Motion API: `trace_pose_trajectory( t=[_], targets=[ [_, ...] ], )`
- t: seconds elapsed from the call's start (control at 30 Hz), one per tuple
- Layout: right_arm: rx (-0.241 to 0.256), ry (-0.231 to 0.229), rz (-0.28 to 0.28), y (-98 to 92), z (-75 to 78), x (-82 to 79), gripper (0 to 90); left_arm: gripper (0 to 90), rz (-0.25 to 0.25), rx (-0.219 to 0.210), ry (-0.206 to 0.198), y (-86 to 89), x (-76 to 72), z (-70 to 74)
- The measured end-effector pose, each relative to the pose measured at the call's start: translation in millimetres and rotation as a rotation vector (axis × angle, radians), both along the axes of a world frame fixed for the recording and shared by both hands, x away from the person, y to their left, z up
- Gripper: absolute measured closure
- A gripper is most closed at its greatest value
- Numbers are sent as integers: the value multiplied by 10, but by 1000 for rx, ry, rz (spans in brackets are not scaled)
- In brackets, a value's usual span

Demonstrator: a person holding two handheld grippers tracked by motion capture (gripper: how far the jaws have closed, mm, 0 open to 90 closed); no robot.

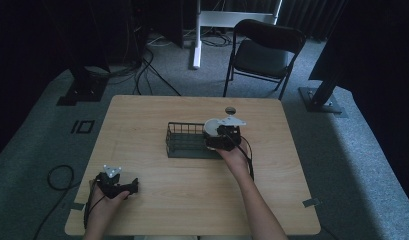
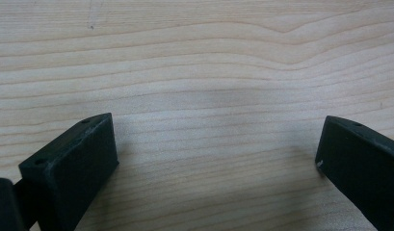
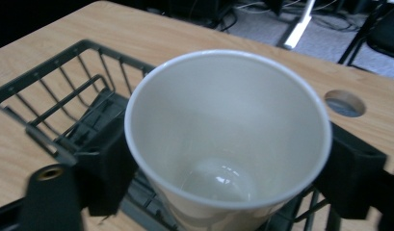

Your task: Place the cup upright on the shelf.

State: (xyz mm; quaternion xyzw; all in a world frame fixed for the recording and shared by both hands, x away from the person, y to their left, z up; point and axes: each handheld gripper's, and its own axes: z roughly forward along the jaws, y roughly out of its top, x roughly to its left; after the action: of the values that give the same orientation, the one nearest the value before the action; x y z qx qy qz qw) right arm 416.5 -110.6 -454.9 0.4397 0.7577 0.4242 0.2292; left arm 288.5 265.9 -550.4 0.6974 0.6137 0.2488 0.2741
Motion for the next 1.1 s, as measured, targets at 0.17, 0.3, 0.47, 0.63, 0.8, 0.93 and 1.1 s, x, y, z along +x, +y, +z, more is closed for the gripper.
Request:
trace_pose_trajectory(
  t=[0.17,0.3,0.47,0.63,0.8,0.93,1.1],
  targets=[
    [1,-13,8,-29,11,-33,124,12,0,0,1,0,0,0],
    [13,-23,15,-73,39,-76,124,12,0,0,0,0,0,0],
    [10,-21,18,-113,46,-126,125,12,0,0,0,0,0,0],
    [14,-18,19,-168,44,-172,126,12,0,0,0,0,0,0],
    [23,-15,15,-228,19,-223,126,12,0,0,1,0,0,0],
    [5,-27,15,-262,12,-288,127,12,0,0,0,0,0,0],
    [0,-31,12,-333,-17,-349,132,12,-1,1,0,1,0,0]
  ],
)
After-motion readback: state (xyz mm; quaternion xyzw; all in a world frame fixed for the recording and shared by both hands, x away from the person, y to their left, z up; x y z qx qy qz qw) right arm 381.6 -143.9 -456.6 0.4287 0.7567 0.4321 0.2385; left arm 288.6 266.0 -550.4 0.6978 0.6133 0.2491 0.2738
